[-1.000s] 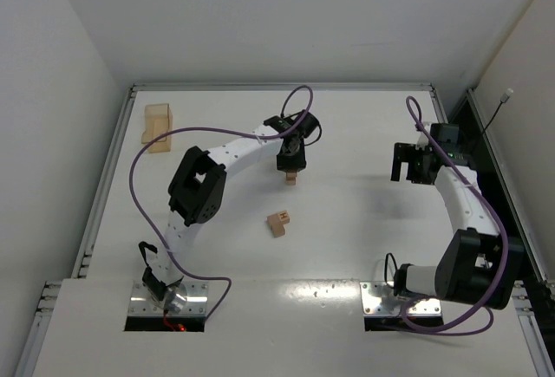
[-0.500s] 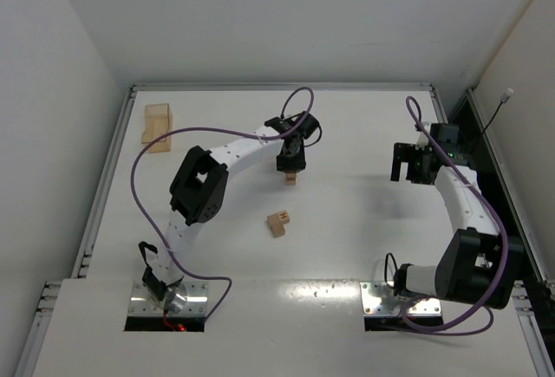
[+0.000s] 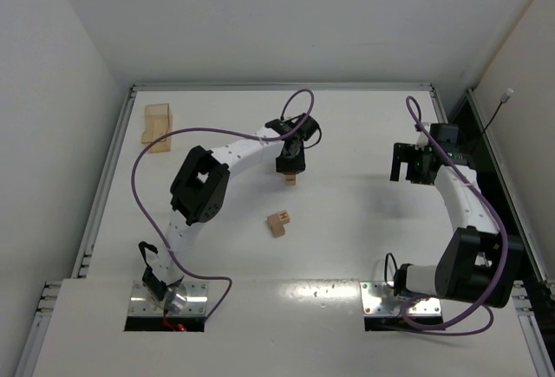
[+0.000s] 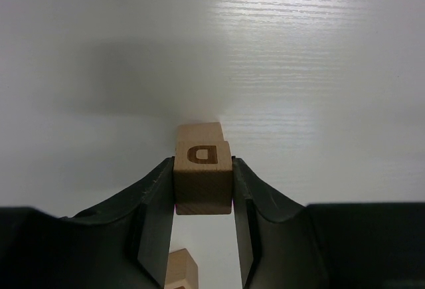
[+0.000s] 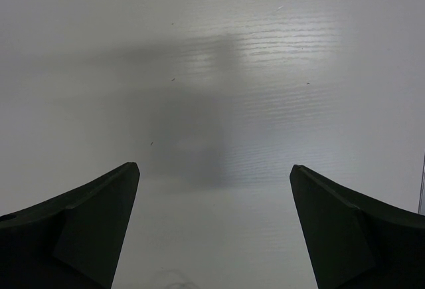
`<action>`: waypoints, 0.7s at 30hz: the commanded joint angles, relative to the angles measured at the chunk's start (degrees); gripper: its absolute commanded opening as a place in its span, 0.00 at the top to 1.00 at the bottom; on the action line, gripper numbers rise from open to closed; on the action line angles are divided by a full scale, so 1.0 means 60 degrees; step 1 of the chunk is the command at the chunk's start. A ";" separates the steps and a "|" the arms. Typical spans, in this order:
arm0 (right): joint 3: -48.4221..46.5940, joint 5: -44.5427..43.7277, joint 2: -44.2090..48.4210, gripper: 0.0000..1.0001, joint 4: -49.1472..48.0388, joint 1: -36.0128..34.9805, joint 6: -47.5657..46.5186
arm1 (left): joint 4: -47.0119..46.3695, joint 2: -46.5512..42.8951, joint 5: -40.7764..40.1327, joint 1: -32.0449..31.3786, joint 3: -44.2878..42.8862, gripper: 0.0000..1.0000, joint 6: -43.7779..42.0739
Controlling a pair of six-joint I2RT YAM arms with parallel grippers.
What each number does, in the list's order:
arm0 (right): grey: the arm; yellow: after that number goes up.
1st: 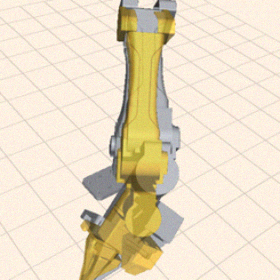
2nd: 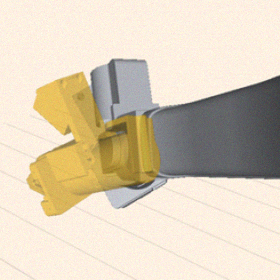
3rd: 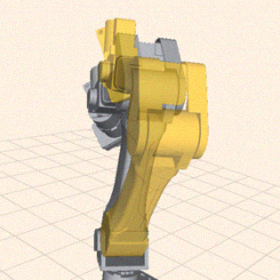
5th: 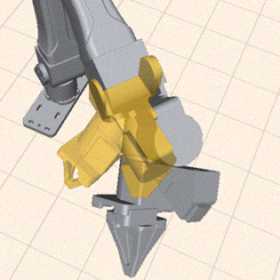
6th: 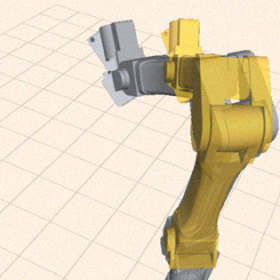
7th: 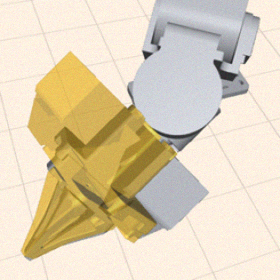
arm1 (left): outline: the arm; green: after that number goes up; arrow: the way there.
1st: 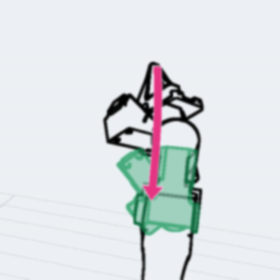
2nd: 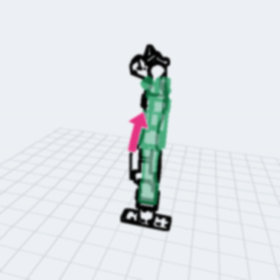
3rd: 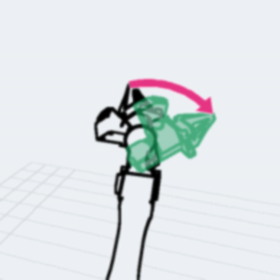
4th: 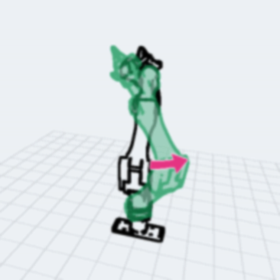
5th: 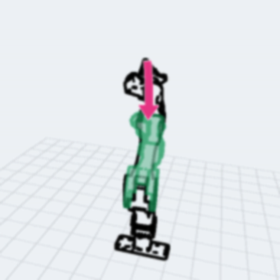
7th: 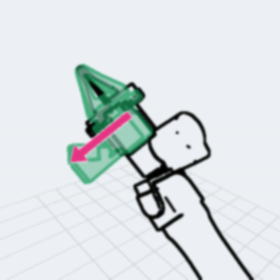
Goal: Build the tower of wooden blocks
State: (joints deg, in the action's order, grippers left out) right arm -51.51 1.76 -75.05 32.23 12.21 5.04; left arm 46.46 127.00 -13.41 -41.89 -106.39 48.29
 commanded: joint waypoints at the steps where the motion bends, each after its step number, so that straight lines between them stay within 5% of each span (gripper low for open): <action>1: -0.0146 0.0146 -0.0017 0.06 -0.0215 0.0031 0.0171 | -0.0155 0.0015 0.0199 0.0053 0.0344 0.68 -0.0050; 8: -0.0146 0.0146 -0.0017 0.06 -0.0215 0.0031 0.0171 | -0.0243 0.0015 0.0375 0.0053 0.0533 0.21 -0.0139; 21: 0.0030 0.0248 0.0071 0.06 -0.0215 0.0119 -0.0004 | -0.0419 -0.0628 0.0594 -0.0034 -0.0446 0.09 -0.1074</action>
State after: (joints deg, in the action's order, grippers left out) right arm -51.31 1.83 -75.07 32.23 12.64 4.99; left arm 45.60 127.50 -10.79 -41.91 -104.71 45.15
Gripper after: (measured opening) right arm 0.946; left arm 0.900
